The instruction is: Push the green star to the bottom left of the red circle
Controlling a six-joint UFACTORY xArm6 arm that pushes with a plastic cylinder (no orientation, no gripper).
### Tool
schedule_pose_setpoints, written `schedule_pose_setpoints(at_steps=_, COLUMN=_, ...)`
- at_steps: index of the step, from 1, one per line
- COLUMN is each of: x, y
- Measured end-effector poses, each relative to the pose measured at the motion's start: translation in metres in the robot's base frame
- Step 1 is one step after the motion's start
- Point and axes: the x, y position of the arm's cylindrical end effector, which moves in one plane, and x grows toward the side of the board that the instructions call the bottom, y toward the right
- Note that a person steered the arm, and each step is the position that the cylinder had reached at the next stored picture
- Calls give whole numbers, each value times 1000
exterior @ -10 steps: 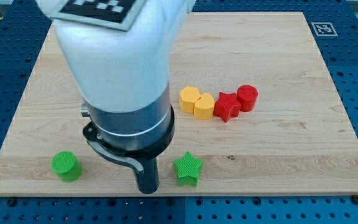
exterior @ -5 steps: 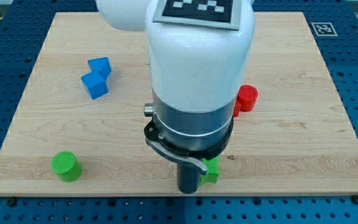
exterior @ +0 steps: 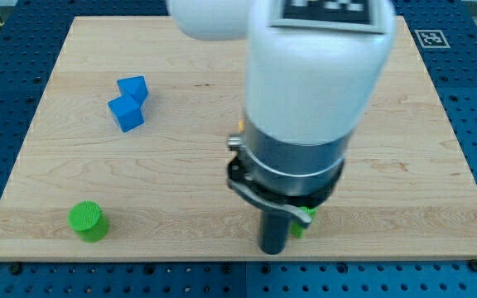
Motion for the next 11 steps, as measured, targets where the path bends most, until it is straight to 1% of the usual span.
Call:
schedule_pose_setpoints(at_steps=1, x=-21, y=-13)
schedule_pose_setpoints(at_steps=6, x=-23, y=20)
schedule_pose_setpoints(at_steps=7, x=-25, y=36)
schedule_pose_setpoints(at_steps=8, x=-25, y=37)
schedule_pose_setpoints(at_steps=9, x=-25, y=57)
schedule_pose_setpoints(at_steps=11, x=-26, y=48)
